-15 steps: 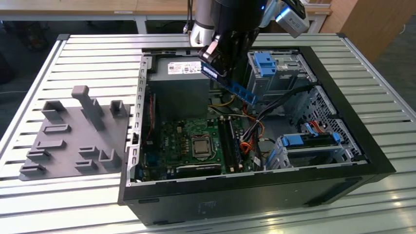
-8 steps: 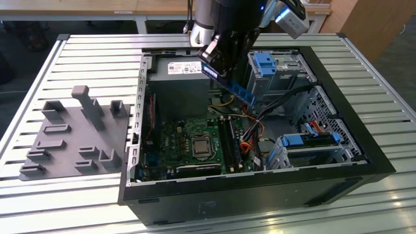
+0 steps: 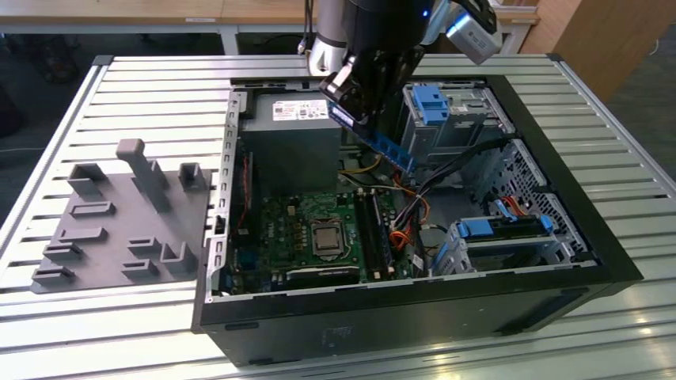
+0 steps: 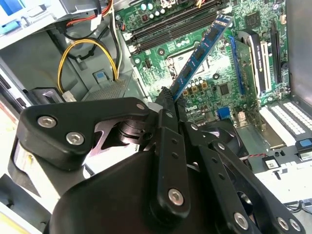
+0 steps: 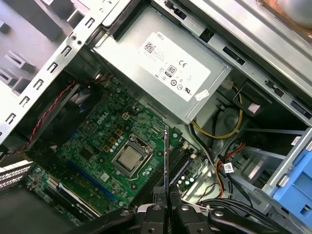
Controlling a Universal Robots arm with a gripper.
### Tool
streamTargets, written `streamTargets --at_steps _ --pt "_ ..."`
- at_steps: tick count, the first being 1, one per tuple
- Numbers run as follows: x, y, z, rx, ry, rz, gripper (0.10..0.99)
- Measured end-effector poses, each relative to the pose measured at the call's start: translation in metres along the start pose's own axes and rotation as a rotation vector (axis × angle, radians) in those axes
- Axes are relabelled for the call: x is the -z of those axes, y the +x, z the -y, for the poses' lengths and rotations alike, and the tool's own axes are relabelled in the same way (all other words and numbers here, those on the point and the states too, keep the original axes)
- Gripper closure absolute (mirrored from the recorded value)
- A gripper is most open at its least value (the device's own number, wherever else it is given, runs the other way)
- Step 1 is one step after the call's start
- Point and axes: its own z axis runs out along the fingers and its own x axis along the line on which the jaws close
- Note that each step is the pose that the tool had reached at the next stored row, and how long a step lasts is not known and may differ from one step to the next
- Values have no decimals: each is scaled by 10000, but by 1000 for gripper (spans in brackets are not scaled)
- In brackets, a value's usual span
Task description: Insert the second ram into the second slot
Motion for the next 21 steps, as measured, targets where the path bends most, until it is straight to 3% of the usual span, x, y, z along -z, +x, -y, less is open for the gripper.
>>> streamTargets --at_steps 21 --pt "0 0 0 -407 7 14 949"
